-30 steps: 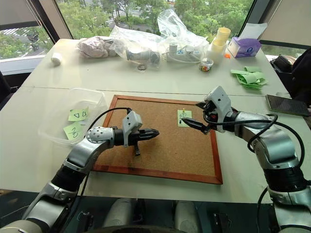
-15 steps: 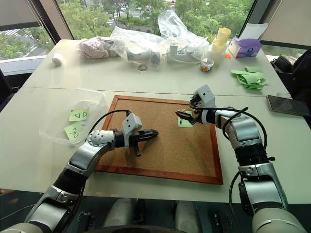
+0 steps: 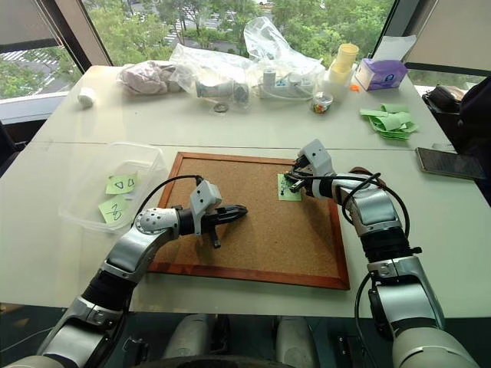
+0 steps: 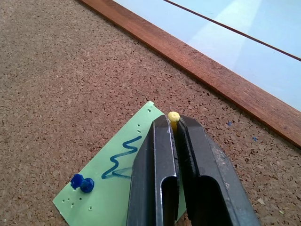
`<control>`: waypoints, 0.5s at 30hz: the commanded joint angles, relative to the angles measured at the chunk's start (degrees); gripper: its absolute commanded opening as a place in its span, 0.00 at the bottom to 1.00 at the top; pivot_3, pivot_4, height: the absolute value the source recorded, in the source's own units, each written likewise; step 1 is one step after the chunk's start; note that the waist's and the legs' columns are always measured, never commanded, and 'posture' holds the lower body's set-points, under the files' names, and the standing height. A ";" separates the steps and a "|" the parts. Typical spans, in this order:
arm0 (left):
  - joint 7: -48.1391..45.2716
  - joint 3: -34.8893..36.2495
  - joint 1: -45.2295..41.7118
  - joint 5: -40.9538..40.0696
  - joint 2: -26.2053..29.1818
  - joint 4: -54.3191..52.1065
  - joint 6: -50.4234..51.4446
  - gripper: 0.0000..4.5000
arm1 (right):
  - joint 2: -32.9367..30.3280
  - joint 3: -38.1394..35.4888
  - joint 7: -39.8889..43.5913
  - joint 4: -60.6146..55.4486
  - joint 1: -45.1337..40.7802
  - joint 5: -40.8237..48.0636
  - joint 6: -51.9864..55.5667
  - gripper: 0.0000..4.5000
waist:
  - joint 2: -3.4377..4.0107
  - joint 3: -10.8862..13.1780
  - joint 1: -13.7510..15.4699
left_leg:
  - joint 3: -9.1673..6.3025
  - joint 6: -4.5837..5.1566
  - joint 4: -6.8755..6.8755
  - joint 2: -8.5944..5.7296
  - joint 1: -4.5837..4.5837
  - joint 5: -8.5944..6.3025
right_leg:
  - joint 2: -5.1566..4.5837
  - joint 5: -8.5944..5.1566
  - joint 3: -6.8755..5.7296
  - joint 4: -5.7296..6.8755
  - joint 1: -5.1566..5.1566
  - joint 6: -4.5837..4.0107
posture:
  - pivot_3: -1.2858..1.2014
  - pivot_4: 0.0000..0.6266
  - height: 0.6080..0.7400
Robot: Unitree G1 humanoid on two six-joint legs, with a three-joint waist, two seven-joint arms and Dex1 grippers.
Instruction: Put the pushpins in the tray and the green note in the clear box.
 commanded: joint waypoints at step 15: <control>-0.20 -1.47 3.78 1.28 1.07 1.49 3.29 0.00 | -8.08 -23.65 -10.34 -21.40 9.29 6.26 12.28 0.02 | 0.10 -0.13 -0.08 | -0.06 0.01 -0.05 0.02 0.04 -0.01 | -0.01 0.00 0.01 -0.02 0.01 0.00 | 0.52 0.24 1.00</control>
